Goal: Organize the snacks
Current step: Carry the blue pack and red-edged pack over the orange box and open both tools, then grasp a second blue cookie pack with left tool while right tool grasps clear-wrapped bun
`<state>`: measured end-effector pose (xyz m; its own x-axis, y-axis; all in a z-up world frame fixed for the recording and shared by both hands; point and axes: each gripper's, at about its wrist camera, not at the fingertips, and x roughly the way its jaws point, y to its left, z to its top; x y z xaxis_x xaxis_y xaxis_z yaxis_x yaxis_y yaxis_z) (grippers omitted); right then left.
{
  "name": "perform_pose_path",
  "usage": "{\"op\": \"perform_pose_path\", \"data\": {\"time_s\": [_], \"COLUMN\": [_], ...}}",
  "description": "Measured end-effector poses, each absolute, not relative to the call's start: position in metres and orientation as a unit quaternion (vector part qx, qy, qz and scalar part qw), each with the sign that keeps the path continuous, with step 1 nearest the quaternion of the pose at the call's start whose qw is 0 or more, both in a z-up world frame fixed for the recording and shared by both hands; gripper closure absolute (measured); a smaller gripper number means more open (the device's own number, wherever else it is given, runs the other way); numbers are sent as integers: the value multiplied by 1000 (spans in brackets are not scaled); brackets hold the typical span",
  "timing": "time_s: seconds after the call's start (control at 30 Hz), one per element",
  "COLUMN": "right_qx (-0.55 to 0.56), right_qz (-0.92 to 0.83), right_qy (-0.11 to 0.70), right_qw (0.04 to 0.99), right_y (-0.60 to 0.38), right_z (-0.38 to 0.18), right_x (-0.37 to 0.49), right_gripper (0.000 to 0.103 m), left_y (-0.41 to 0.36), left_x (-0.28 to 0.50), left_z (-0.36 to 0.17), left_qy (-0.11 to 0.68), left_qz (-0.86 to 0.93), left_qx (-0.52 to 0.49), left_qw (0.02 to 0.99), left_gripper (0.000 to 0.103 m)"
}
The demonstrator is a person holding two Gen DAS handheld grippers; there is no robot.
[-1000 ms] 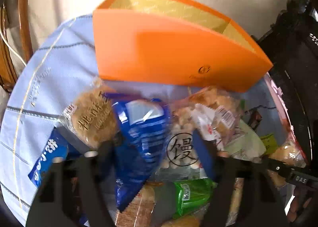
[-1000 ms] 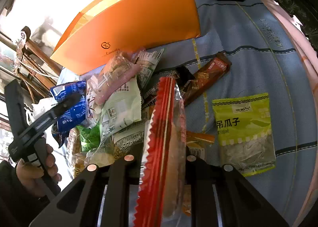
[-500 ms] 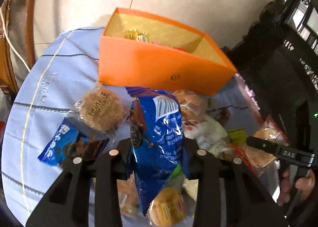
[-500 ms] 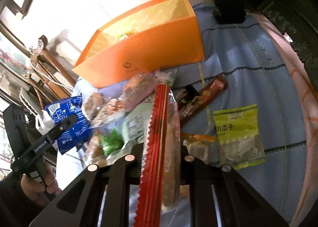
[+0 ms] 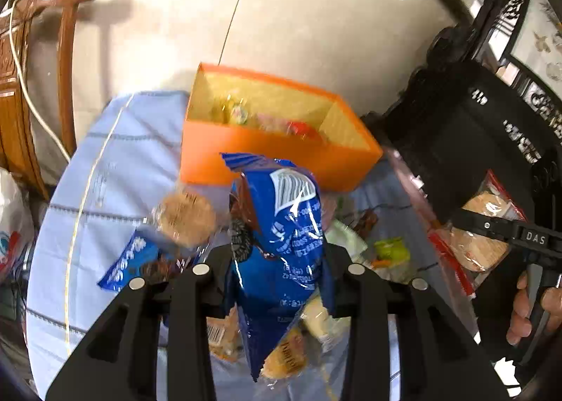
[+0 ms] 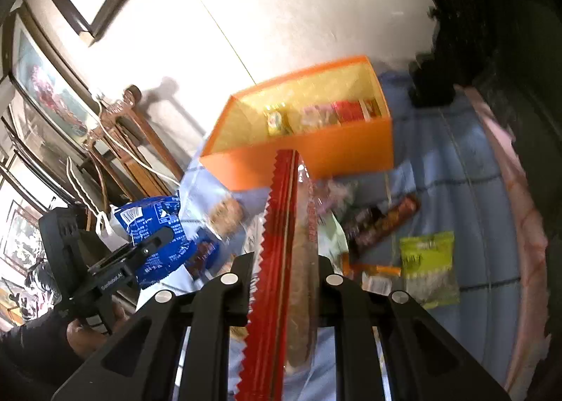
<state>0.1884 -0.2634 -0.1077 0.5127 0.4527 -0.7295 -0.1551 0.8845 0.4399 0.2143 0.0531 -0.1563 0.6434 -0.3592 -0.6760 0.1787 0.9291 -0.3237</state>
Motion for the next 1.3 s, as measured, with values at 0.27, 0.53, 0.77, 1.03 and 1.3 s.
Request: {"op": "perform_pose_path", "data": {"time_s": [0.27,0.53,0.77,1.03,1.3], "right_qx": [165,162,139,100,119], "right_qz": [182,192,199,125,126], "right_qy": [416,360,384,442,470], "right_qw": [875,898,891,883,866], "right_y": [-260,-260,-247,-261,-255], "right_z": [-59,11,13,-52,-106], "right_x": [222,301,402,418,326], "right_gripper": [87,87,72,31,28], "left_y": [39,15,-9,29,88], "left_x": [239,314,422,439,340], "left_z": [-107,-42,-16,-63,-129], "left_qy": [358,317,336,373,419], "left_qz": [-163,-165,-137,-63,-56], "left_qx": [-105,-85,-67,-77,-76], "left_qw": [913,930,930,922,903], "left_gripper": [68,68,12,4,4]}}
